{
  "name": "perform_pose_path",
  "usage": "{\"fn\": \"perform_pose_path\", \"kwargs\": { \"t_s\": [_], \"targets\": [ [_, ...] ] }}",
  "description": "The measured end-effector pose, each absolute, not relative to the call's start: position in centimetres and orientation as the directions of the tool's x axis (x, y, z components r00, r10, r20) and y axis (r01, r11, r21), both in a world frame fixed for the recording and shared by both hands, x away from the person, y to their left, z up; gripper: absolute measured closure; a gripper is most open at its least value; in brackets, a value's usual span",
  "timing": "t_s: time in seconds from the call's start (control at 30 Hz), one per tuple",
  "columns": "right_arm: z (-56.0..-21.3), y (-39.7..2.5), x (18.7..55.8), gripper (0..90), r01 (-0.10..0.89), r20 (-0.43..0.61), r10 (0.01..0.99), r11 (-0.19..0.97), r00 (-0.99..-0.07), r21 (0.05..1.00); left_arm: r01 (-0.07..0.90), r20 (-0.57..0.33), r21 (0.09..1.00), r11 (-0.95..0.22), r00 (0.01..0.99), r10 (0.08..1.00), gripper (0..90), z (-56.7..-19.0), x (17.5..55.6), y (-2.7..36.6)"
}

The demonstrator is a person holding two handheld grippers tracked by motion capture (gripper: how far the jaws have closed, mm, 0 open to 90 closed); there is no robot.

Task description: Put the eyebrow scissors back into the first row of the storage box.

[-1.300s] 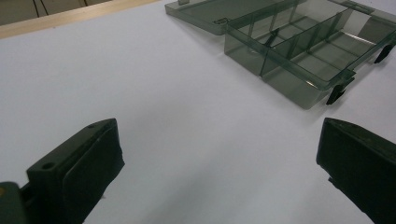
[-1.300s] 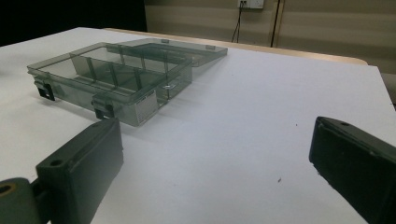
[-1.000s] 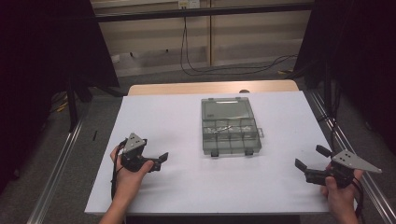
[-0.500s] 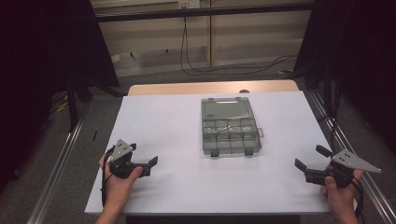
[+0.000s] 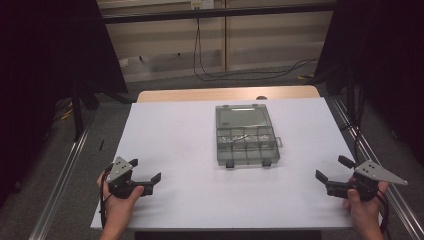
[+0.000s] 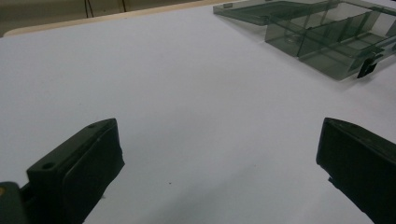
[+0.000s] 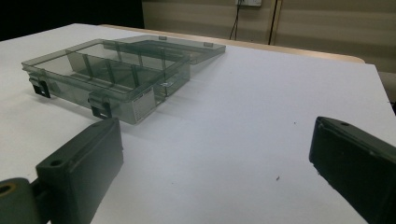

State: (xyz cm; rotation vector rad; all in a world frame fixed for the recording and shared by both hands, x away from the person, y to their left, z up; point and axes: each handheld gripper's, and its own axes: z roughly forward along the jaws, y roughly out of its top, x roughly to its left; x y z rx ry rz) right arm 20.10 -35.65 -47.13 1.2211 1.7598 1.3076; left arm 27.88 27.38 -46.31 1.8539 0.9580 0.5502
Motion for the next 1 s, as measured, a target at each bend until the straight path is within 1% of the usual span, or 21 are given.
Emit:
{"fn": "perform_pose_path", "kwargs": {
  "t_s": [0.43, 0.53, 0.77, 0.9, 0.93, 1.0],
  "targets": [
    [-47.1, -35.7, 20.1, 2.7, 0.307, 0.04, 0.926, 0.083, -0.375, 0.948, 0.384, -0.034, 0.894, -0.231, 0.572, 0.82, 0.0, -46.9, 27.6, 29.0],
    [-47.1, -35.7, 20.1, 2.7, 0.309, 0.043, 0.926, 0.082, -0.376, 0.948, 0.38, -0.02, 0.893, -0.241, 0.568, 0.823, 0.0, -46.9, 27.4, 29.5],
    [-47.2, -35.7, 20.1, 2.7, 0.309, 0.04, 0.927, 0.084, -0.374, 0.947, 0.378, -0.047, 0.906, -0.191, 0.538, 0.841, 0.0, -47.2, 27.3, 30.4],
    [-47.2, -35.7, 20.1, 2.7, 0.309, 0.041, 0.927, 0.083, -0.373, 0.947, 0.364, -0.03, 0.908, -0.209, 0.552, 0.833, 0.0, -47.4, 27.4, 30.3],
    [-47.2, -35.7, 20.1, 2.7, 0.309, 0.041, 0.927, 0.083, -0.373, 0.948, 0.359, -0.012, 0.904, -0.232, 0.564, 0.826, 0.0, -47.4, 27.4, 30.2],
    [-47.2, -35.7, 20.1, 2.7, 0.309, 0.041, 0.926, 0.083, -0.374, 0.947, 0.347, 0.002, 0.906, -0.243, 0.571, 0.821, 0.0, -47.4, 27.2, 30.0]
  ]
}}
